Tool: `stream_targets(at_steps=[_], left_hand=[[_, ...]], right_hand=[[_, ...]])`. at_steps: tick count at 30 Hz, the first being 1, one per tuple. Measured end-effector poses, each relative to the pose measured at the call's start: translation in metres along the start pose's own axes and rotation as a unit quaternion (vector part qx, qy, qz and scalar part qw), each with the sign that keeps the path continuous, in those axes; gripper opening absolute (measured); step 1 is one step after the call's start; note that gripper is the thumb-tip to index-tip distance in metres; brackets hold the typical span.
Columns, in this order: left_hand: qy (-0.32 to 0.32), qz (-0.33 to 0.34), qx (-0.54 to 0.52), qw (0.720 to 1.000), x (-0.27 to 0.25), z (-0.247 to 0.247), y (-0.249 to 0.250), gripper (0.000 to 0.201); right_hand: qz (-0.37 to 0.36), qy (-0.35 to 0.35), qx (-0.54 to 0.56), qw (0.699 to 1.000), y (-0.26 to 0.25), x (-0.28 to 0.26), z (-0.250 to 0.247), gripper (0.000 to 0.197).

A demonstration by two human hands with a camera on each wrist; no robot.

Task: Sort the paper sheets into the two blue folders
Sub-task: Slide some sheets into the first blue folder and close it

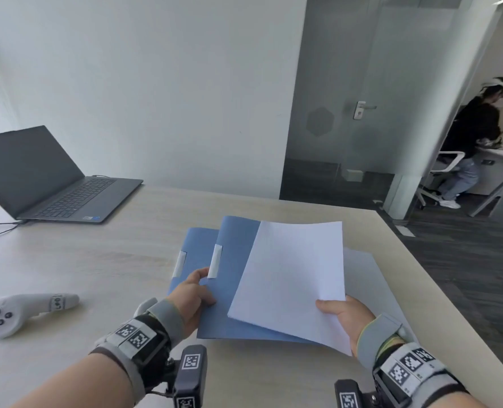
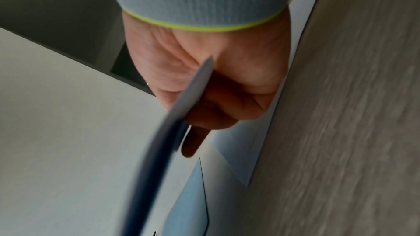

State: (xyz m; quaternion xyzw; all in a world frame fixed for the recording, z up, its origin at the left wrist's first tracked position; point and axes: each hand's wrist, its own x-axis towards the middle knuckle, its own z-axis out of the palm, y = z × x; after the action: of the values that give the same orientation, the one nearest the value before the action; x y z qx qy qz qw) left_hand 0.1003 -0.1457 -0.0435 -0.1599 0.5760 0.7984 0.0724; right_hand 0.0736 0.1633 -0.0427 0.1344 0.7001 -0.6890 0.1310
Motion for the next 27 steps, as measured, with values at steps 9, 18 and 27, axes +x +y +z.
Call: stream_targets(at_steps=[9,18,27], left_hand=[[0.079,0.028,0.224,0.971,0.022,0.031,0.007,0.039],[0.01,0.014,0.306,0.952,0.023,0.034,0.017,0.052],[0.137,0.003,0.143,0.98,0.027,0.006,0.033,0.051]], right_hand=[[-0.033,0.055,-0.052,0.997,0.001,-0.006,-0.025,0.026],[-0.008,0.08,-0.082,0.993,0.001,-0.014,-0.064,0.027],[0.024,0.06,-0.123,0.99,0.017,-0.013,-0.069,0.016]])
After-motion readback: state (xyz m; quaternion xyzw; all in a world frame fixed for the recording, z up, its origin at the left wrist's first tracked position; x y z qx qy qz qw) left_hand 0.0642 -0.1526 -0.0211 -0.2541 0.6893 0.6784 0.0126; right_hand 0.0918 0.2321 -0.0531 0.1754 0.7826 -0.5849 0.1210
